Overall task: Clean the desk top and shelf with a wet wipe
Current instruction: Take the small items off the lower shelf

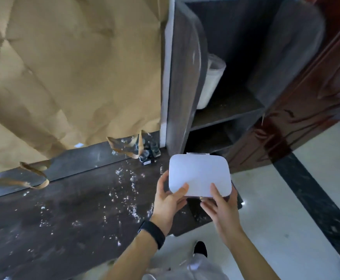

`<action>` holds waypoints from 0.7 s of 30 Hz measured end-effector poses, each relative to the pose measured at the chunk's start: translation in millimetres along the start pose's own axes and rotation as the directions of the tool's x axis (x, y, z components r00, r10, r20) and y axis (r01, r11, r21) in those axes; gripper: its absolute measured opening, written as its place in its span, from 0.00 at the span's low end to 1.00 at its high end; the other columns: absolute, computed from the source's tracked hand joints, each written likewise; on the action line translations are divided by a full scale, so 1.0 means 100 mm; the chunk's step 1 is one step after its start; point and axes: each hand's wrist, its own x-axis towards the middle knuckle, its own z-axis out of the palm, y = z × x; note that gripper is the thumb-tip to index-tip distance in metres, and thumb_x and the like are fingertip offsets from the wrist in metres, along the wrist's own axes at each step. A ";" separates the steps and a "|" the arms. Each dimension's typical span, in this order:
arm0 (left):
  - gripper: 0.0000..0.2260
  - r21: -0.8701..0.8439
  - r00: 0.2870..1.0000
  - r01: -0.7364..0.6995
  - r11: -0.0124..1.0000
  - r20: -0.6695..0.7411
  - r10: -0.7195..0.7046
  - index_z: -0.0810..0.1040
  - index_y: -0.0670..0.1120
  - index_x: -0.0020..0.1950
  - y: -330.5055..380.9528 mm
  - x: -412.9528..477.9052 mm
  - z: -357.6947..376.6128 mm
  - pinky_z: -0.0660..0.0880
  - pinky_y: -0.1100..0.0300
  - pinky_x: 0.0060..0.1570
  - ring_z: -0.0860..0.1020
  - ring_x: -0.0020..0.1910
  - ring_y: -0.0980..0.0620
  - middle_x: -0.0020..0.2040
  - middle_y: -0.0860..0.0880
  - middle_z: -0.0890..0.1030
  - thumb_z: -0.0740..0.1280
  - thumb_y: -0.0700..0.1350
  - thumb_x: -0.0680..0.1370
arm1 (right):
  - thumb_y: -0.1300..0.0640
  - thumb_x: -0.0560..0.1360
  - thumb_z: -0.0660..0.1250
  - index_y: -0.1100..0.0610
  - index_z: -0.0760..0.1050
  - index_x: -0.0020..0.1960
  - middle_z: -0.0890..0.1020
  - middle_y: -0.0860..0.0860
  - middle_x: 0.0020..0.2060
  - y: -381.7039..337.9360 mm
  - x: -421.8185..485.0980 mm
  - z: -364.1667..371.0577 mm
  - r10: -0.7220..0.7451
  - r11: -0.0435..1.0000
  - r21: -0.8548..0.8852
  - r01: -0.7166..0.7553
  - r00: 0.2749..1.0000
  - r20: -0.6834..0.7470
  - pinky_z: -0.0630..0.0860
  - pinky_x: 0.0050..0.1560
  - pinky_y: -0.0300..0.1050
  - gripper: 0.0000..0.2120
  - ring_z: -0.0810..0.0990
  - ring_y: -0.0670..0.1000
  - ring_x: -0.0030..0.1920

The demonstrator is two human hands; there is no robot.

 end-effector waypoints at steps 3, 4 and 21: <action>0.27 0.161 0.998 -0.057 0.985 -0.017 0.060 0.65 0.61 0.69 -0.18 0.09 0.50 0.78 0.53 0.57 0.82 0.56 0.52 0.58 0.51 0.82 0.74 0.49 0.75 | 0.52 0.68 0.76 0.50 0.68 0.70 0.79 0.53 0.61 -0.23 0.28 -0.33 -0.005 1.000 0.021 0.005 1.000 0.009 0.80 0.58 0.54 0.32 0.80 0.57 0.61; 0.29 0.311 0.992 -0.105 0.945 -0.029 0.120 0.63 0.60 0.71 -0.23 0.16 0.60 0.76 0.52 0.62 0.79 0.60 0.53 0.63 0.51 0.79 0.73 0.53 0.74 | 0.55 0.71 0.75 0.51 0.70 0.68 0.79 0.53 0.61 -0.32 0.43 -0.42 0.004 1.000 0.020 -0.004 1.000 0.011 0.80 0.58 0.53 0.28 0.80 0.57 0.61; 0.38 0.860 0.387 0.124 -0.495 0.418 0.822 0.38 0.43 0.79 0.89 0.59 1.01 0.45 0.44 0.76 0.44 0.79 0.49 0.80 0.46 0.45 0.61 0.48 0.80 | 0.39 0.72 0.72 0.50 0.65 0.68 0.86 0.55 0.45 -0.74 2.18 0.04 0.104 0.863 -0.505 -0.008 0.981 0.162 0.84 0.48 0.54 0.31 0.86 0.50 0.36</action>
